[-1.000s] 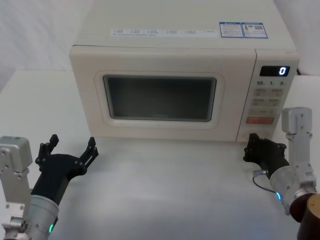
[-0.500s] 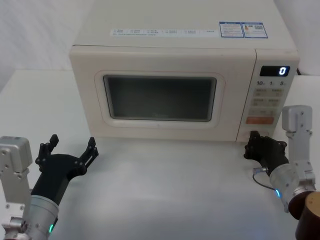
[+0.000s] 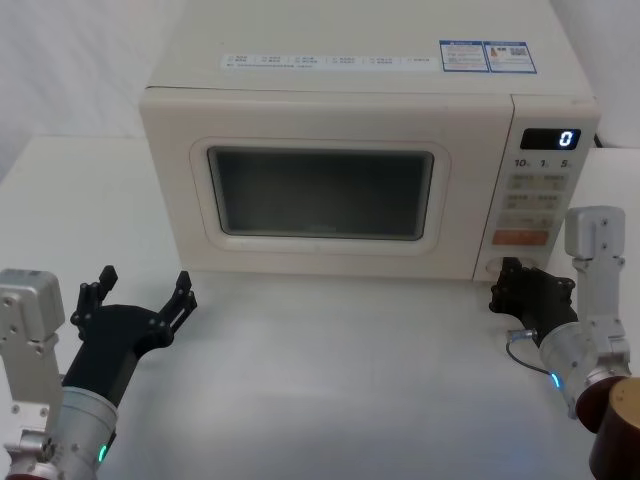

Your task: Press the button to open the microwave door with one hand; close the microwave door with the other hand.

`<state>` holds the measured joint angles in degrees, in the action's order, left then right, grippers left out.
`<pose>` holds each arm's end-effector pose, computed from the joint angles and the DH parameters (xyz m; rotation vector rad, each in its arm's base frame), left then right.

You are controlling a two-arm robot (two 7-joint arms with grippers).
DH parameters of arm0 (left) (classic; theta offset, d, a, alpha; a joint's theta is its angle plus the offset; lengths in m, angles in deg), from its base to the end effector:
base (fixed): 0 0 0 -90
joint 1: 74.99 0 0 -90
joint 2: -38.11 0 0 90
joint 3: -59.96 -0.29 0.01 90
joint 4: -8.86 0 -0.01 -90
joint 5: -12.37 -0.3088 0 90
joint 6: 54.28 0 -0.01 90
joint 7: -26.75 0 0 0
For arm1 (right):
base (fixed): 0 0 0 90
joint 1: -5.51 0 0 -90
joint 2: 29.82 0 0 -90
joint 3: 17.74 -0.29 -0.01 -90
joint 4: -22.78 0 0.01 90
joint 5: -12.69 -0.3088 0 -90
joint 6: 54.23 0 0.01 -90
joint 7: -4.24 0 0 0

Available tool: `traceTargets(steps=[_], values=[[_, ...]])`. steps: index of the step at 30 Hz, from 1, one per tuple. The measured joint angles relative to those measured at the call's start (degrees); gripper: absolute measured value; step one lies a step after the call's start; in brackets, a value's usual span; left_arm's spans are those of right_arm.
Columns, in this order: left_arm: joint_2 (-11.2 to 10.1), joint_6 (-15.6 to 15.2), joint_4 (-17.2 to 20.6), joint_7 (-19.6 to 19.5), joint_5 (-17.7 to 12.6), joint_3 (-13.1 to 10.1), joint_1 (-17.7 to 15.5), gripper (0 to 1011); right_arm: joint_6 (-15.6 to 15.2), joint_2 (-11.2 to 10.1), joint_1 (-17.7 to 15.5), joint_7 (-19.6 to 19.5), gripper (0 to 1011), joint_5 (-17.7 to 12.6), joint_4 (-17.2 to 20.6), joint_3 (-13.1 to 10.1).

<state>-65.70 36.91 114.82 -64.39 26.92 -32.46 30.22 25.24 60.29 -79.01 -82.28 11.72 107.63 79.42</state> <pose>0.2530 0.0375 -0.2852 -0.0382 0.0140 1.4459 0.3538 0.0413 -0.2979 -0.1361 0.1379 -1.3808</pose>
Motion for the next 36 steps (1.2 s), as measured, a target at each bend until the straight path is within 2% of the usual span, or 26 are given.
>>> traceTargets(steps=[19, 36], values=[[0.00, 0.00, 0.00, 0.00, 0.00, 0.00, 0.00, 1001, 0.72, 0.34, 0.85, -0.02, 0, 0.04, -1.59, -0.47], [0.00, 0.00, 0.00, 0.00, 0.00, 0.00, 0.00, 1001, 2.31, 0.90, 3.45, -0.41, 0, 0.27, -5.56, -0.47]])
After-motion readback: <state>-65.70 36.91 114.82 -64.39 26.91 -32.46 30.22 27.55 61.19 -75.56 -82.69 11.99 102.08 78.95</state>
